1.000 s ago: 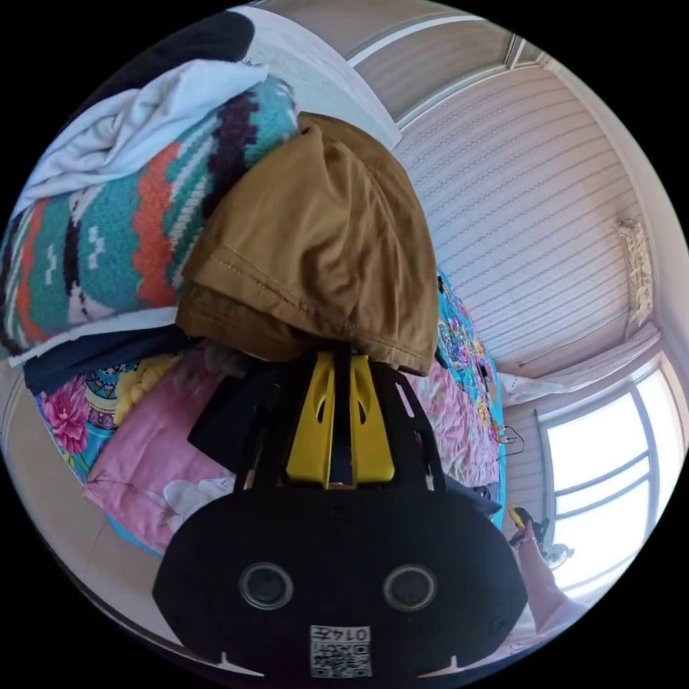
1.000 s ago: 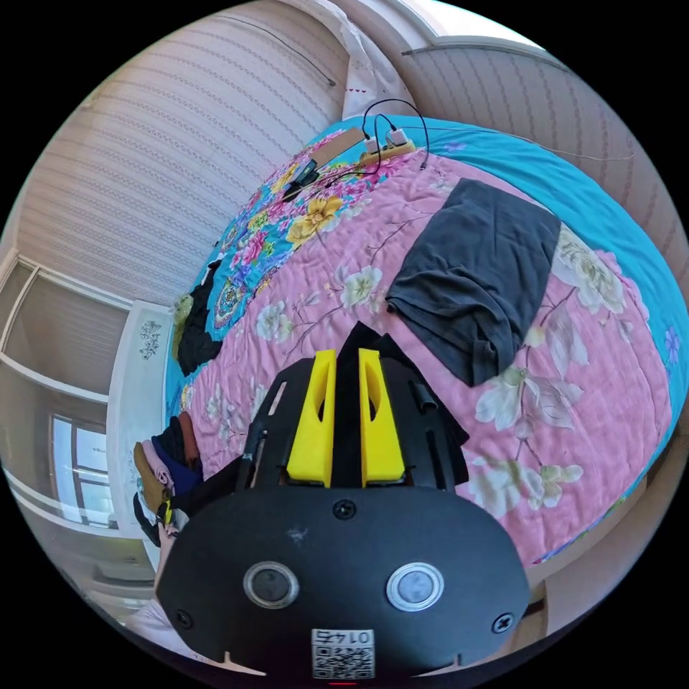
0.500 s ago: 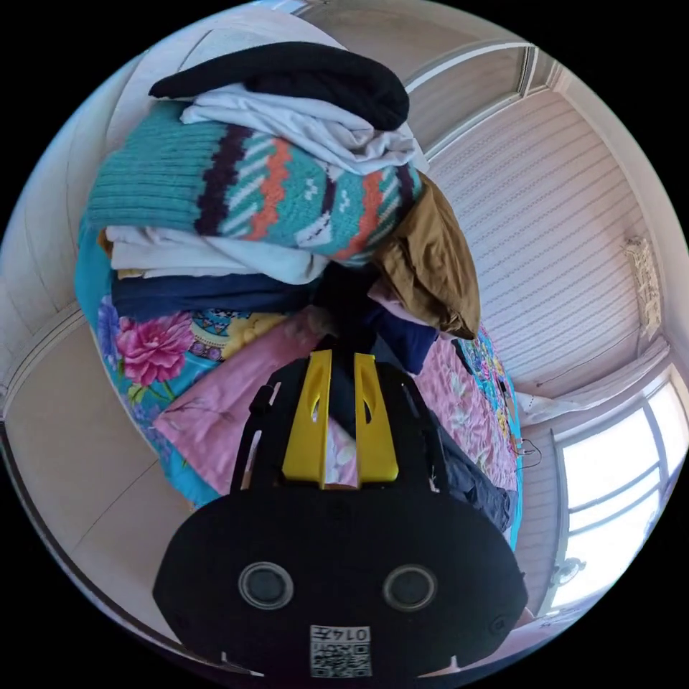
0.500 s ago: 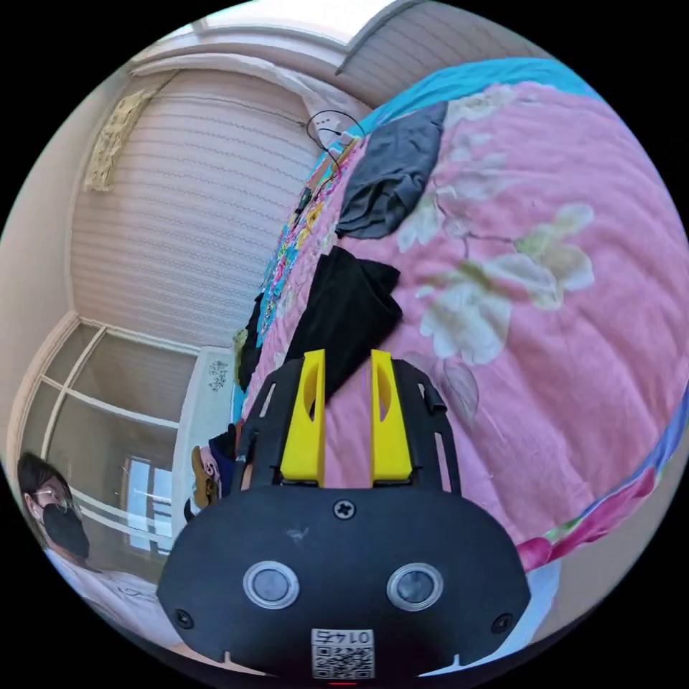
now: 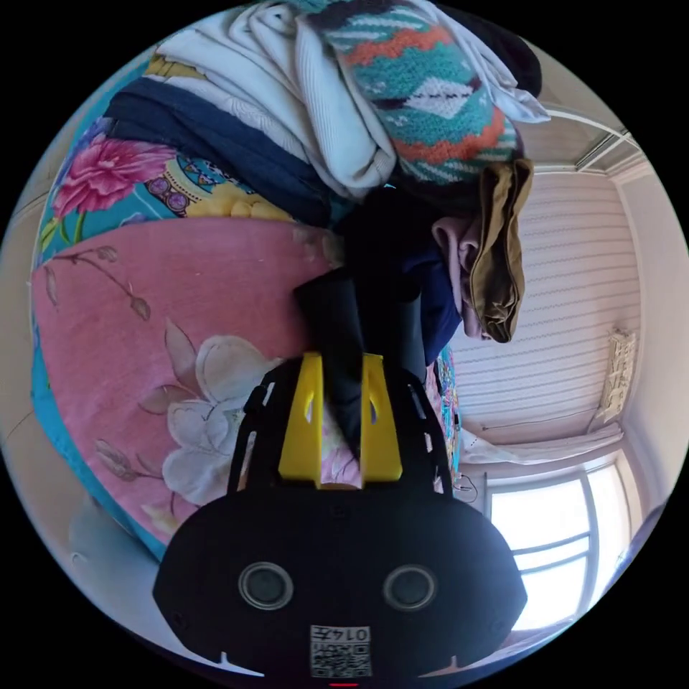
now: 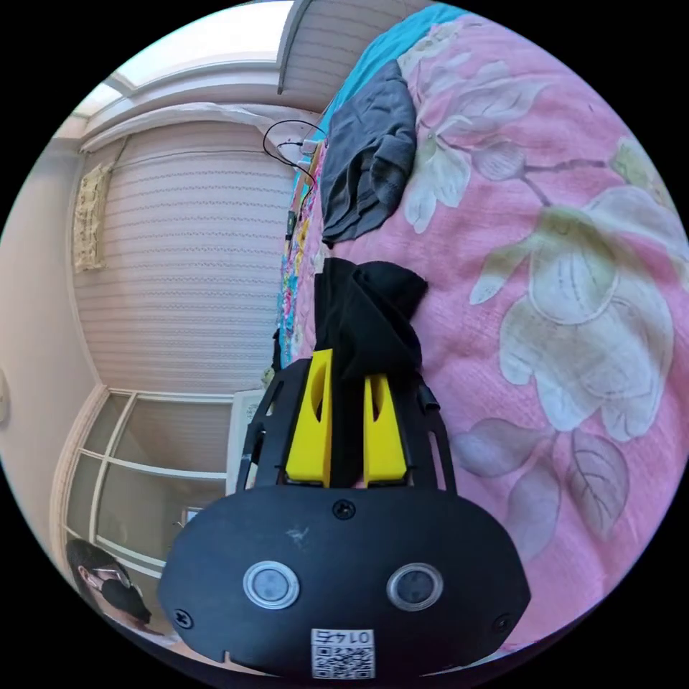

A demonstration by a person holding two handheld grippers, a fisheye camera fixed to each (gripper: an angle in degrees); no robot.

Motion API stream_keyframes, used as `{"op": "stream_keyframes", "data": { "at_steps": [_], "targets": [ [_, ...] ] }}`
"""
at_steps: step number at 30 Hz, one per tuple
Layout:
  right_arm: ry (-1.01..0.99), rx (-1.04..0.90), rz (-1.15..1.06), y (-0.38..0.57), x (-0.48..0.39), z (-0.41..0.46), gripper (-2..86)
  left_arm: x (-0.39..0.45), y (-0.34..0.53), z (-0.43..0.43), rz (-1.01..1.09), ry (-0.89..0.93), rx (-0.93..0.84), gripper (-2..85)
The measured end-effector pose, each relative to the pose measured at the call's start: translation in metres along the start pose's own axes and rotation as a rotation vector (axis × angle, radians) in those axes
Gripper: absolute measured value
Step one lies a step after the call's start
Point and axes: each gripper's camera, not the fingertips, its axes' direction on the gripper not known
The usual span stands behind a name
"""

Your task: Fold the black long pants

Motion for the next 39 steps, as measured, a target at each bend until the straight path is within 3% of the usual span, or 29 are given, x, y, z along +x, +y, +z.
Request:
{"op": "stream_keyframes", "data": {
  "at_steps": [6,11,16,21,24,26,30,34,37,39],
  "targets": [
    [0.055,-0.095,-0.115,0.006,0.013,-0.016,0.0,0.022,-0.003,-0.030,0.114,0.066,-0.090,-0.8],
    [0.113,-0.114,-0.141,0.036,0.058,-0.085,-0.2,0.020,0.028,-0.071,0.264,-0.039,-0.271,-0.7],
    [0.411,-0.148,-0.120,0.091,0.121,-0.137,0.3,-0.006,0.086,-0.093,0.306,-0.176,-0.424,2.7],
    [0.663,0.010,-0.235,0.158,0.118,-0.150,2.2,-0.004,0.102,-0.130,0.347,-0.238,-0.326,4.7],
    [0.751,-0.078,-0.515,0.212,0.082,-0.075,3.0,0.021,0.110,-0.146,0.529,-0.294,-0.257,5.1],
    [0.732,-0.259,-0.698,0.258,0.061,0.011,3.5,0.041,0.118,-0.147,0.670,-0.317,-0.213,5.4],
    [0.528,-0.714,-1.101,0.441,0.024,0.243,5.0,0.087,0.148,-0.130,1.038,-0.433,-0.113,4.9],
    [0.319,-1.115,-1.364,0.687,0.024,0.444,9.6,0.098,0.162,-0.102,1.124,-0.348,-0.241,7.7],
    [0.219,-1.299,-1.501,0.848,0.042,0.535,10.5,0.100,0.166,-0.092,1.157,-0.348,-0.283,10.9],
    [0.255,-1.374,-1.573,0.925,0.065,0.580,11.3,0.101,0.165,-0.089,1.177,-0.348,-0.293,12.7]
  ]
}}
